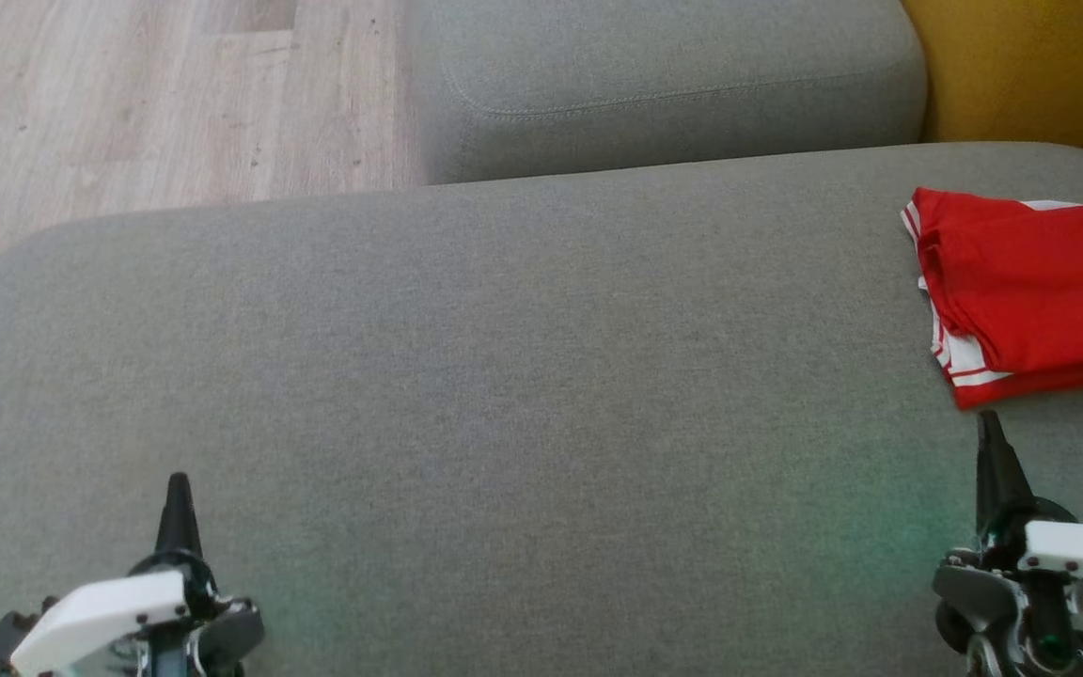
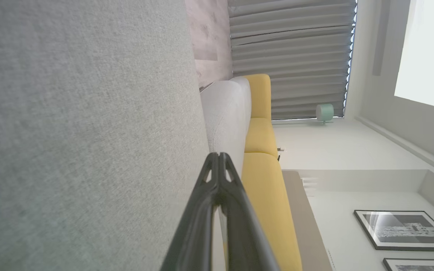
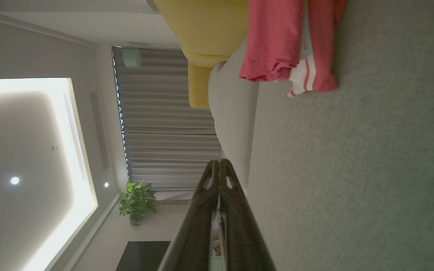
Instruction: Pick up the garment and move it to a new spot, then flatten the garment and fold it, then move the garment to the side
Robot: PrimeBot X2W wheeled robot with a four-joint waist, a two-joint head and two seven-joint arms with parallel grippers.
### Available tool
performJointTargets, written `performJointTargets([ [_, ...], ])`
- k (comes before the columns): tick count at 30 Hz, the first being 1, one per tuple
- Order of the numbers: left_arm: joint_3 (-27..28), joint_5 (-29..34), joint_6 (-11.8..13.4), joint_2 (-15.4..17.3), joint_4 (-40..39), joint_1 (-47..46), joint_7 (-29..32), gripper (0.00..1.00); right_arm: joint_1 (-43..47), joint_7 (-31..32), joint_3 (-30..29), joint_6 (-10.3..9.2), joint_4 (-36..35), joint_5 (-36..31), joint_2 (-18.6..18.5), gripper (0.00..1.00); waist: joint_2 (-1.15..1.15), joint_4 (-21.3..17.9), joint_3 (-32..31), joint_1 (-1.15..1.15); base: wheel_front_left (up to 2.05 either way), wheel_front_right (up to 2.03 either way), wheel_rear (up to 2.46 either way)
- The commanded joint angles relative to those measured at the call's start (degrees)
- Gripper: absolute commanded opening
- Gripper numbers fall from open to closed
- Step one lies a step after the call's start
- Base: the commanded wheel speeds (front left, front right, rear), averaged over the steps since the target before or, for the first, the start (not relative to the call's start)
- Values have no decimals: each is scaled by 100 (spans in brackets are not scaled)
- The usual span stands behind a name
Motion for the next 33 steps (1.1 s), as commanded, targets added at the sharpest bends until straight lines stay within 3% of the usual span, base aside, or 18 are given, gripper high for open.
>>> performJointTargets([
  [1, 246, -157, -51, 51, -164, -376, 66, 0, -359, 65, 67, -4, -220, 179, -81, 0, 0, -2, 7, 0, 0, 0, 0],
  [6, 315, -451, -92, 48, -154, -443, 148, 0, -424, 146, 10, -4, -225, 476, -77, 0, 0, -11, 34, 0, 0, 0, 0],
  [33, 352, -420, -92, 23, -153, -446, 178, 0, -428, 182, -34, -4, -222, 439, -46, 0, 0, -11, 34, 0, 0, 0, 0],
])
